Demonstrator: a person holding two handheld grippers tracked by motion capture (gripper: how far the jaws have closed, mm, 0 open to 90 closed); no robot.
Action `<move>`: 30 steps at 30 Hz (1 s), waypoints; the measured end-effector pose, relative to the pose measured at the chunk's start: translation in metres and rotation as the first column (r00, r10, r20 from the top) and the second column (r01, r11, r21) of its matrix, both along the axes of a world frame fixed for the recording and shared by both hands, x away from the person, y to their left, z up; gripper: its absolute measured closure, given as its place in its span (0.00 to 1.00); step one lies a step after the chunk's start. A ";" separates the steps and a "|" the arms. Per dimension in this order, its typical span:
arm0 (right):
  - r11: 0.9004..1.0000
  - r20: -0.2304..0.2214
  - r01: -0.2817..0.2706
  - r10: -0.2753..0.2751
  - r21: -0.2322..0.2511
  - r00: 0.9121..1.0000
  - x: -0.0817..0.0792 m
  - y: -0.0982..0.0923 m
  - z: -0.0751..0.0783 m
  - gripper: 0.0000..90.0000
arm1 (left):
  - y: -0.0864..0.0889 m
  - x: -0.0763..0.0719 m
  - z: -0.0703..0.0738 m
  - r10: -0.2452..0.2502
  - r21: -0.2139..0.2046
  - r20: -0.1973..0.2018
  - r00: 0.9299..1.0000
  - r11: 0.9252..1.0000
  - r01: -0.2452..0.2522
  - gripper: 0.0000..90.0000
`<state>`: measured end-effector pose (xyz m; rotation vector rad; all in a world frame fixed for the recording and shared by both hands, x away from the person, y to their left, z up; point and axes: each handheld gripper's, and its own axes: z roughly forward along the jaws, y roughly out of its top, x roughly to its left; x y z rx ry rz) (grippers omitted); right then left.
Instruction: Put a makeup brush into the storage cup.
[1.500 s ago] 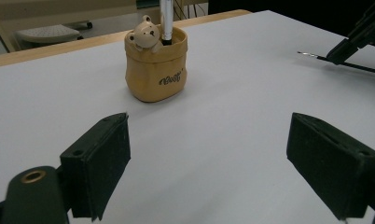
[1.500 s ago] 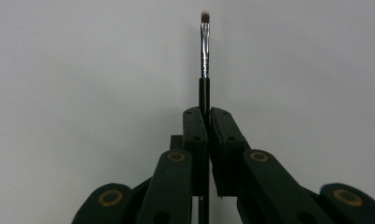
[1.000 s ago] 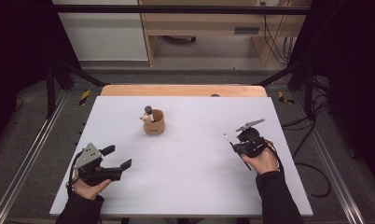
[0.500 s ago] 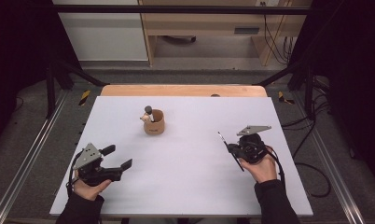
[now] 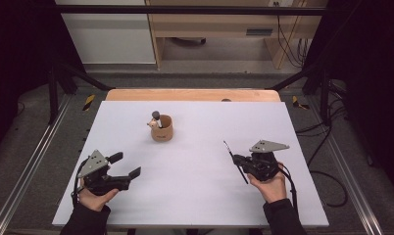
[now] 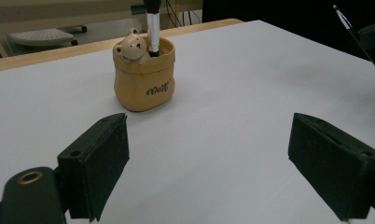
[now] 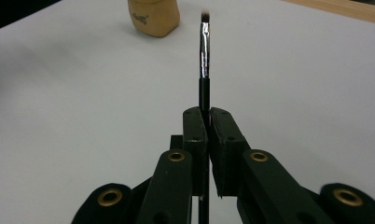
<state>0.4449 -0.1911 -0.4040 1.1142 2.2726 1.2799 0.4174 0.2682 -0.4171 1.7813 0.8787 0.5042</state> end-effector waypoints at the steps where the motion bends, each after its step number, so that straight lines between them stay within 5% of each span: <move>1: 1.000 0.004 -0.002 0.002 0.004 1.000 -0.001 0.001 0.000 0.95 | 0.000 0.000 0.000 -0.001 -0.006 0.000 1.000 1.000 0.001 0.13; 20: 0.992 0.058 -0.031 0.024 0.126 0.998 -0.009 0.006 0.002 0.95 | -0.022 0.000 0.009 -0.042 -0.046 0.009 0.999 0.998 0.042 0.13; 30: 0.987 0.075 -0.060 0.049 0.151 0.996 -0.010 0.016 0.004 0.95 | -0.033 0.001 0.017 -0.068 -0.076 0.016 0.998 0.995 0.069 0.13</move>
